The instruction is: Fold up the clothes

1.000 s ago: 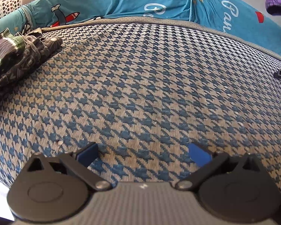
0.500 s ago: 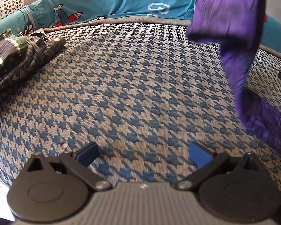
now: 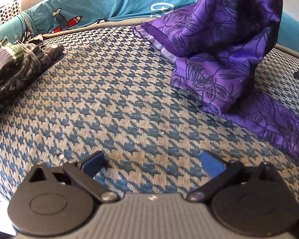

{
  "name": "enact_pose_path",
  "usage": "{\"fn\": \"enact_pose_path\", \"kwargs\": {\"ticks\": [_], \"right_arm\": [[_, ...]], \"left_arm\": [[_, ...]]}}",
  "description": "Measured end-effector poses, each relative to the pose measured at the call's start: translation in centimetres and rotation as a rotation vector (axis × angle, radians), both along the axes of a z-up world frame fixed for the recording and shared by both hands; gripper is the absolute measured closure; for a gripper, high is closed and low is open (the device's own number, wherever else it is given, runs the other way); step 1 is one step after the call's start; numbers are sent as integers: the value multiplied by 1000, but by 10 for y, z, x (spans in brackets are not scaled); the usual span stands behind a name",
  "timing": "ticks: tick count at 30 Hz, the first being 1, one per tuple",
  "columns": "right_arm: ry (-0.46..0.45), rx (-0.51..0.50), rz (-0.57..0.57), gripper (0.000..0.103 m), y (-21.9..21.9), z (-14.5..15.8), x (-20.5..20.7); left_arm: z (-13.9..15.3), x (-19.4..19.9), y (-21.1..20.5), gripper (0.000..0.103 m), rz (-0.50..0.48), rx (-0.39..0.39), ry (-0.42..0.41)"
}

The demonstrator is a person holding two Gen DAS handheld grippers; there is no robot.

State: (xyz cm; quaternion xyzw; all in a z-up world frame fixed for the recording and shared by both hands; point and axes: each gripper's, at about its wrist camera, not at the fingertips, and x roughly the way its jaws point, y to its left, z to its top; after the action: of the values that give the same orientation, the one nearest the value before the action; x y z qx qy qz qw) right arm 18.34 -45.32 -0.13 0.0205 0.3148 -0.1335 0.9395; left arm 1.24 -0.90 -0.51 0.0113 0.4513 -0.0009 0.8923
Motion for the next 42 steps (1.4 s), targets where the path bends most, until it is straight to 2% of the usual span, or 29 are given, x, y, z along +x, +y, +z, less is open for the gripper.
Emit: {"fn": "enact_pose_path", "kwargs": {"ticks": [13, 17, 25, 31, 42], "right_arm": [[0, 0, 0, 0, 1, -3, 0], [0, 0, 0, 0, 1, -3, 0], [0, 0, 0, 0, 1, -4, -1], [0, -1, 0, 0, 2, -5, -1], [0, -1, 0, 0, 2, -5, -1]], "left_arm": [[3, -4, -22, 0, -33, -4, -12], [3, -1, -28, 0, -42, 32, -18], [6, 0, -18, 0, -7, 20, -25], [9, -1, -23, 0, -14, 48, -40], [9, -4, -29, 0, -17, 31, -27]]}}
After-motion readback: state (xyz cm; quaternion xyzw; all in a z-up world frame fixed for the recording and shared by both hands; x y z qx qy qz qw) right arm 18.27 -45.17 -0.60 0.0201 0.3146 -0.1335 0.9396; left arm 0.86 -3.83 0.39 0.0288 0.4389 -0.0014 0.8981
